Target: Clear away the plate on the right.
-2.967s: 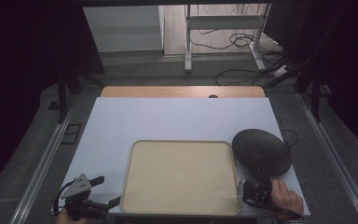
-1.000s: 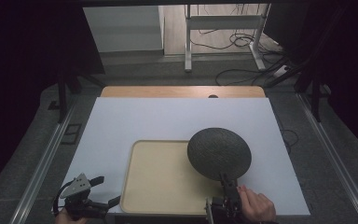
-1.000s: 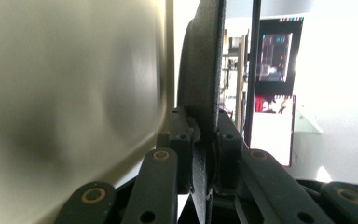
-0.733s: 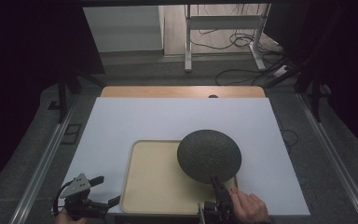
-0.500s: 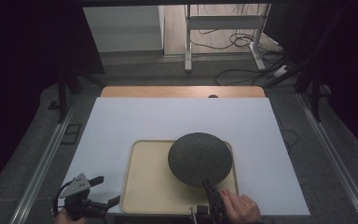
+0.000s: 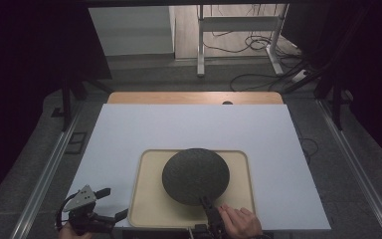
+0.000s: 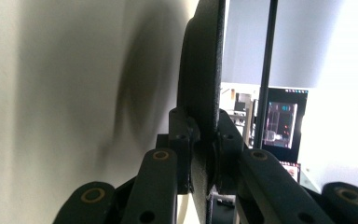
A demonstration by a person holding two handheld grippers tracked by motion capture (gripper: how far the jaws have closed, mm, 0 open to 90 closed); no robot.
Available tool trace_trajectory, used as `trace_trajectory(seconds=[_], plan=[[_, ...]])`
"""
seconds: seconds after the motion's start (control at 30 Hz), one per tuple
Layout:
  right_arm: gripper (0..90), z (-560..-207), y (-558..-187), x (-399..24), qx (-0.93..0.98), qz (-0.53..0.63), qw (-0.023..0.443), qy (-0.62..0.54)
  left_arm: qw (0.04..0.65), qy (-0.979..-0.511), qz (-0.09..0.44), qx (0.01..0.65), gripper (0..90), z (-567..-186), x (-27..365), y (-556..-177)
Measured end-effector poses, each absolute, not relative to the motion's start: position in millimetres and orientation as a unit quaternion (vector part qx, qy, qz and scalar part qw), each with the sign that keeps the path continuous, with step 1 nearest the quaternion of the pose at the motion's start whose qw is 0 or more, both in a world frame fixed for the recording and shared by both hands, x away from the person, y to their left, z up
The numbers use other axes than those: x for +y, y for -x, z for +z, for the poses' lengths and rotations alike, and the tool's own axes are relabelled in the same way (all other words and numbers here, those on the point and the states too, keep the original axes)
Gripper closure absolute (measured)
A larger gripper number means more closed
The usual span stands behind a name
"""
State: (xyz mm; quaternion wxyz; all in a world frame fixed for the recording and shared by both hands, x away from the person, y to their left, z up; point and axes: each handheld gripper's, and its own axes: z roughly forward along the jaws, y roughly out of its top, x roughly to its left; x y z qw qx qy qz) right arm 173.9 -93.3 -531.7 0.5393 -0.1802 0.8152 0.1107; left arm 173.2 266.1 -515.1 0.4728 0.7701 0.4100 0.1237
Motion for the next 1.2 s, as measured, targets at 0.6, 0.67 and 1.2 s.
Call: trace_trajectory(seconds=[0.6,0.67,1.2], plan=[[83.1,-541.2,-177.5,-88.2,0.837,0.109,0.506,0.175,0.471,-0.771,0.124,0.411,0.5,-514.7,265.9,-173.0],[83.5,-541.8,-177.9,-88.6,0.841,0.108,0.501,0.175,0.470,-0.771,0.124,0.411,0.5,-514.7,266.0,-172.9],[81.1,-548.6,-178.5,-87.6,0.866,0.100,0.459,0.173,0.469,-0.772,0.125,0.410,0.5,-514.6,265.8,-172.4]])
